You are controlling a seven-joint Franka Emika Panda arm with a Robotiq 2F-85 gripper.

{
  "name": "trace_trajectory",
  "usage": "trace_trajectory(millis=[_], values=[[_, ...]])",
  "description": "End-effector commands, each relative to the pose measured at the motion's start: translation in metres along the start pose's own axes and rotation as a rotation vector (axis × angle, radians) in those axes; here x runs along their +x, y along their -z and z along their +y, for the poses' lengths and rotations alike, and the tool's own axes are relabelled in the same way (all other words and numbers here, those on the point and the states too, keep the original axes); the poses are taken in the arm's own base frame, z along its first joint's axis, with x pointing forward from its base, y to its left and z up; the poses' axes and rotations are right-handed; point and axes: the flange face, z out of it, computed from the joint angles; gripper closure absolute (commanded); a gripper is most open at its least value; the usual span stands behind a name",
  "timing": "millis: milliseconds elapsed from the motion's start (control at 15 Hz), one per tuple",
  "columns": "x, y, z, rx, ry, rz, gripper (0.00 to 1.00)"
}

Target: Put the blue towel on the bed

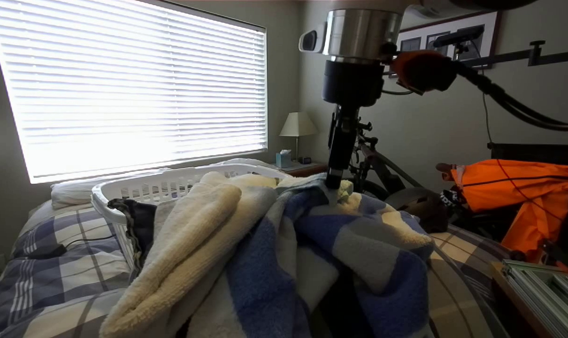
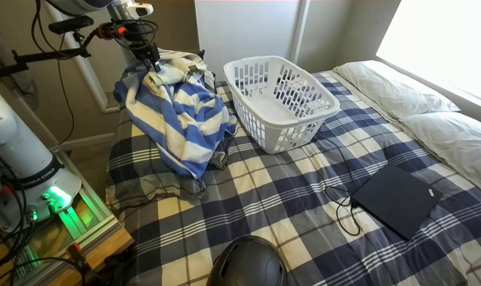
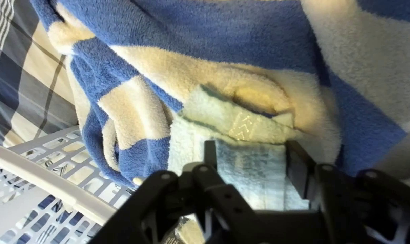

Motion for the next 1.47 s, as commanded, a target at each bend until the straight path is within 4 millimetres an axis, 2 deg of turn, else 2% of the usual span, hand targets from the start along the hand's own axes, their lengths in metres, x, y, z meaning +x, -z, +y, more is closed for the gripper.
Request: trace_trajectory(millis=[0, 67, 133, 267, 467, 667, 800, 1000, 1200, 1400], values=[[0.003, 0.004, 0.010, -0.007, -0.004, 0.017, 0.47], [0.004, 0.004, 0.012, -0.007, -0.007, 0.017, 0.47], [0.004, 0.003, 0.013, -0.005, -0.010, 0.016, 0.51], [0.004, 0.003, 0.013, 0.000, -0.015, 0.021, 0.77], [0.005, 0.007, 0.014, 0.004, -0.024, 0.045, 1.00], [0.003, 0.018, 0.017, -0.011, -0.042, 0.081, 1.00], [-0.001, 0.033, 0.023, -0.009, -0.089, 0.111, 0.98], [-0.017, 0.066, 0.044, 0.011, -0.207, 0.151, 0.98], [-0.041, 0.097, 0.079, 0.021, -0.370, 0.204, 0.98], [-0.078, 0.118, 0.135, 0.009, -0.525, 0.229, 0.98]])
